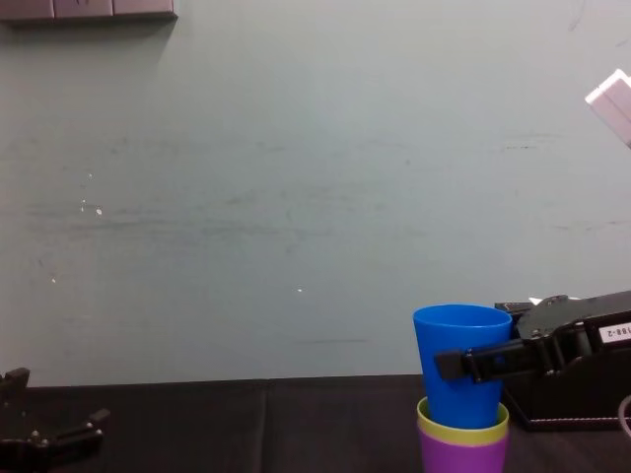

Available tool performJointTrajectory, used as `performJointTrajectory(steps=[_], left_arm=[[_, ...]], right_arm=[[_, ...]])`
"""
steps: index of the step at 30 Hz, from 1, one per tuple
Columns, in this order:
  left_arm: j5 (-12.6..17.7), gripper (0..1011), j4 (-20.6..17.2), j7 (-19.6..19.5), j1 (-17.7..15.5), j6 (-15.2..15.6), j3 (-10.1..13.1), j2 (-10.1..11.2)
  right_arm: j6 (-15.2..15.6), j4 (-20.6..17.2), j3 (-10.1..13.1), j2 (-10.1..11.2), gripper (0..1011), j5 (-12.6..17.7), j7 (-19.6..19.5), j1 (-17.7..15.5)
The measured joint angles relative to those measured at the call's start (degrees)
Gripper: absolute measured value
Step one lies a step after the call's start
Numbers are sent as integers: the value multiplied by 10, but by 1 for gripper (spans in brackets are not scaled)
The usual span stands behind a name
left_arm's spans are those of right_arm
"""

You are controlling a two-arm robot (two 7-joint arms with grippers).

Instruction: Stack the three plastic cups sequentially using one hand.

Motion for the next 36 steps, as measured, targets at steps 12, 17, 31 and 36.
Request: performJointTrajectory(steps=[12, 17, 31, 36], left_arm=[[0, 1011, 0, 0, 0, 0, 0, 0], [0, 1011, 0, 0, 0, 0, 0, 0], [0, 1011, 0, 0, 0, 0, 0, 0], [0, 1011, 0, 0, 0, 0, 0, 0]], right_arm=[[0, -1, 0, 0, 998, 1, 0, 0], [0, -1, 0, 0, 1004, 1, 0, 0], [0, -1, 0, 0, 1004, 1, 0, 0], [0, -1, 0, 1, 1004, 1, -1, 0]])
